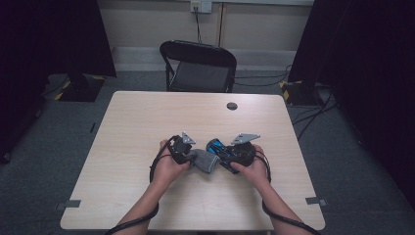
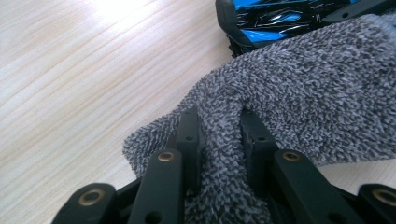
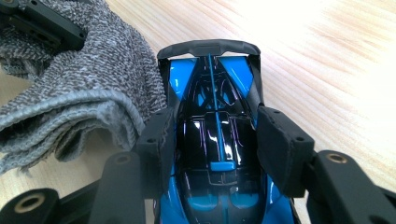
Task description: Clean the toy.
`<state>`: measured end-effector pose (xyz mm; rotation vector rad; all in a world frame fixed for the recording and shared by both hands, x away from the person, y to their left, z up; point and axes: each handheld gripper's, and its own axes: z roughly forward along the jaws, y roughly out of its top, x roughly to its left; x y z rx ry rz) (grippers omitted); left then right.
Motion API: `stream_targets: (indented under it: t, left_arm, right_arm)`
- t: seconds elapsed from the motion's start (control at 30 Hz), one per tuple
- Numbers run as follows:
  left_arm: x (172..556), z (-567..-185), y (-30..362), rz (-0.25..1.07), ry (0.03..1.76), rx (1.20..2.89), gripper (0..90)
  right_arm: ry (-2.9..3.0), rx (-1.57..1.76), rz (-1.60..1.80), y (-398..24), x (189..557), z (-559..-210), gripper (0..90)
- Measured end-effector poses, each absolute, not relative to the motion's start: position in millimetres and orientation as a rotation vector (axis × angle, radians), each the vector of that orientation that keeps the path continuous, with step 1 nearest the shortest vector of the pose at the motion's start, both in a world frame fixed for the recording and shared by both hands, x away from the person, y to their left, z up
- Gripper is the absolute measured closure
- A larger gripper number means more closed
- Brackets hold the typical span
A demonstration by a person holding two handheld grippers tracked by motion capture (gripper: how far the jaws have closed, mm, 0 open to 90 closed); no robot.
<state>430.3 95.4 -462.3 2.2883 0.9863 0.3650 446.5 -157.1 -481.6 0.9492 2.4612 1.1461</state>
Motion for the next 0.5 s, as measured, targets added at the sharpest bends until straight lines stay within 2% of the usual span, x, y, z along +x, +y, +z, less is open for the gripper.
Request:
stream_targets:
  t: [0.5]
  left_arm:
    - [434.5,-455.4,114.6,0.394,1.047,2.245,72.8]
  right_arm:
    - [2.458,0.946,1.148,-157.4,445.9,-481.9,48.0]
